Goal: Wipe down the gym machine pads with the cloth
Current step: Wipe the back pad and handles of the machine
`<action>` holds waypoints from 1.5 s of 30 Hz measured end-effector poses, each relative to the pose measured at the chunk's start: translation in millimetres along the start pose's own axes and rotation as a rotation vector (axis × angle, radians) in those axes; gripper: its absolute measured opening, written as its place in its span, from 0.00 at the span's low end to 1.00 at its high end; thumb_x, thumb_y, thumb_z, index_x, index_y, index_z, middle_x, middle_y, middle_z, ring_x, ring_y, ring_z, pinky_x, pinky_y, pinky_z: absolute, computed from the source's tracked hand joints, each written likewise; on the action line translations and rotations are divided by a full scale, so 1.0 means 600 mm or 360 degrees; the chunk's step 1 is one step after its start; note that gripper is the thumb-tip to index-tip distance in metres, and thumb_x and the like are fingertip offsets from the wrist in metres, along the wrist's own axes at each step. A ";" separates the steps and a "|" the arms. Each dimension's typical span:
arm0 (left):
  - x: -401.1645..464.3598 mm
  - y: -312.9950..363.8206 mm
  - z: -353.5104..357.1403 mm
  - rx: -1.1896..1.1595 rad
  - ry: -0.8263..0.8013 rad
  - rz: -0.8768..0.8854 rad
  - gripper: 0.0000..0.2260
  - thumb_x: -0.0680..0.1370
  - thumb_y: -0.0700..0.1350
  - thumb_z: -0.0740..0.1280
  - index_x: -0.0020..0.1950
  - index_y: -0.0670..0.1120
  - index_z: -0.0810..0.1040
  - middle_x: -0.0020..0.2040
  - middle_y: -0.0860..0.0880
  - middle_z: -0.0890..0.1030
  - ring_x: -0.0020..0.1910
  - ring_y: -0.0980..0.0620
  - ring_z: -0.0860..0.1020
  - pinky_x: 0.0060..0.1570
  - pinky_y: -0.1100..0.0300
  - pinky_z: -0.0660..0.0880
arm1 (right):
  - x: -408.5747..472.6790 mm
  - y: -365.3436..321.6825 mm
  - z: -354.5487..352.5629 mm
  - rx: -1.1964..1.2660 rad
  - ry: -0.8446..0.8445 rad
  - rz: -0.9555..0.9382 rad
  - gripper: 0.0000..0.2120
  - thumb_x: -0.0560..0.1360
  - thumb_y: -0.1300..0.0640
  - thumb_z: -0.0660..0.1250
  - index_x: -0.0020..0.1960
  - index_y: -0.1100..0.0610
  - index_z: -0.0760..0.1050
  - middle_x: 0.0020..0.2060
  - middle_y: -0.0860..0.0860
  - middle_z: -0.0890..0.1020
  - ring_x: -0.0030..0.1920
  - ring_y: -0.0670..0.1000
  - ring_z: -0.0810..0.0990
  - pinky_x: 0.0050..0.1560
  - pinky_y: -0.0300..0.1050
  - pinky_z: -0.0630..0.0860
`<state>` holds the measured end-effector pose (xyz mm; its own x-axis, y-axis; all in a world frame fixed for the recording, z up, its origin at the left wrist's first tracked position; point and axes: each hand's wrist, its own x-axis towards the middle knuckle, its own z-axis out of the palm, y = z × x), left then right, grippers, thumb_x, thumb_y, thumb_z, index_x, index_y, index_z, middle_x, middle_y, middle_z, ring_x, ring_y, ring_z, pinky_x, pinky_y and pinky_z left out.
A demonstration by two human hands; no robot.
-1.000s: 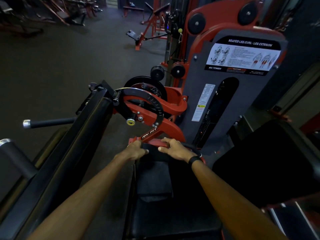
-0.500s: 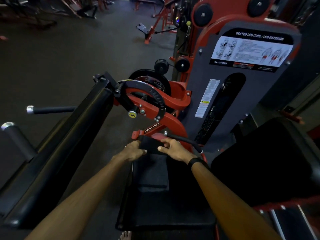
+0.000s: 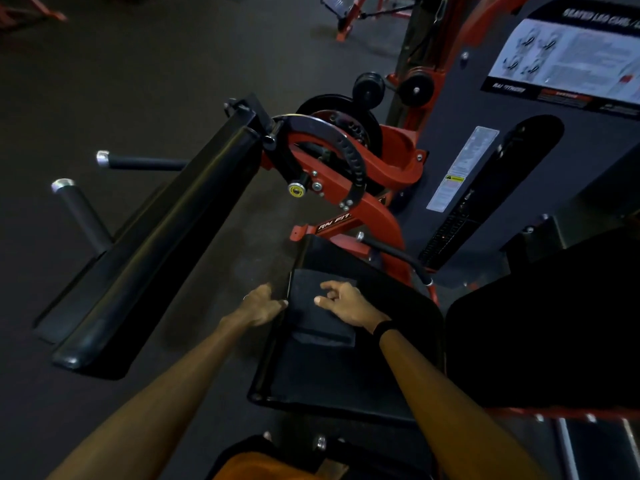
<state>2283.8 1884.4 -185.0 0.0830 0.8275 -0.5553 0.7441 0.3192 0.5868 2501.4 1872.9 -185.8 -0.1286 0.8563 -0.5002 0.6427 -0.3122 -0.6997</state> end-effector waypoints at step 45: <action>0.149 -0.150 0.328 -0.0069 0.1356 -0.1277 0.28 0.82 0.59 0.48 0.69 0.41 0.72 0.73 0.41 0.70 0.68 0.40 0.70 0.68 0.42 0.61 | 0.462 0.139 0.079 -0.1400 0.0374 -0.0908 0.35 0.74 0.32 0.52 0.76 0.47 0.68 0.79 0.60 0.59 0.79 0.66 0.50 0.71 0.77 0.43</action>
<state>2354.9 1838.8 -403.6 -0.8836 0.4181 -0.2107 0.3564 0.8926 0.2762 2483.9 2064.5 -407.0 -0.4935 0.8688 -0.0395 0.8638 0.4843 -0.1389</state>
